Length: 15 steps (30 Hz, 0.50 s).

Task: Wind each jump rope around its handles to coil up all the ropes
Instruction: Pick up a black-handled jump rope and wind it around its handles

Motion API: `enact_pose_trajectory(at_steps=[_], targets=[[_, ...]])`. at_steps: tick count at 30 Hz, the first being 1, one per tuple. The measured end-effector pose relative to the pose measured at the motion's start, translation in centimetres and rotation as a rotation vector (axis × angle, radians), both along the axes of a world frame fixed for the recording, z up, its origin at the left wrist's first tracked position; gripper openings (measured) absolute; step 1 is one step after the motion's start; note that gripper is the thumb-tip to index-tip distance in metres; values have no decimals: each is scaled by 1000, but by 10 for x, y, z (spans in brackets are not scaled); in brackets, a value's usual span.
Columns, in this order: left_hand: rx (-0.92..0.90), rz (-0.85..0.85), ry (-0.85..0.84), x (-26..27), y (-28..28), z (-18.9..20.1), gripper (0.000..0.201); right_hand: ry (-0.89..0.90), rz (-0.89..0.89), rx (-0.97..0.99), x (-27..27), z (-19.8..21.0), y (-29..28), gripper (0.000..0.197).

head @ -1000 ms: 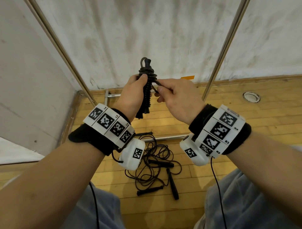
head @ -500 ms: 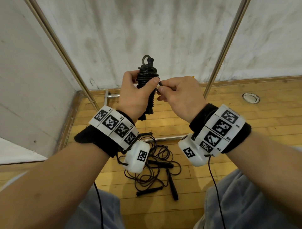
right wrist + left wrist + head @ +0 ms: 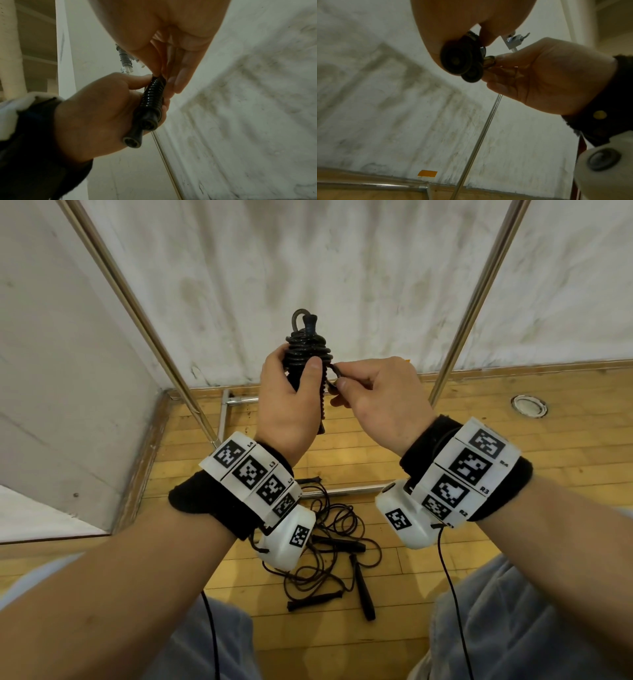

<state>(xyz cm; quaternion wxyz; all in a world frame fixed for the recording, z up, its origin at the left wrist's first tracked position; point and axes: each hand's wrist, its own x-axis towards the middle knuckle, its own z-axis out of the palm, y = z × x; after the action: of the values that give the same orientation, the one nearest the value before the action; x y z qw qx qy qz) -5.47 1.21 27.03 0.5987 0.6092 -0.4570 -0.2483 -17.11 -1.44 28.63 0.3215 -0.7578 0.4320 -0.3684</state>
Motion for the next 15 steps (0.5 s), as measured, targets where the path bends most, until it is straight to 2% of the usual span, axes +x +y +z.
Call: enact_pose_trajectory(at_steps=[11, 15], targets=[[-2, -47, -30, 0, -1, -2, 28, 78, 1, -8, -1, 1, -3, 25], [-24, -109, -64, 1, 0, -3, 21, 29, 17, 85, -3, 0, -4, 23]])
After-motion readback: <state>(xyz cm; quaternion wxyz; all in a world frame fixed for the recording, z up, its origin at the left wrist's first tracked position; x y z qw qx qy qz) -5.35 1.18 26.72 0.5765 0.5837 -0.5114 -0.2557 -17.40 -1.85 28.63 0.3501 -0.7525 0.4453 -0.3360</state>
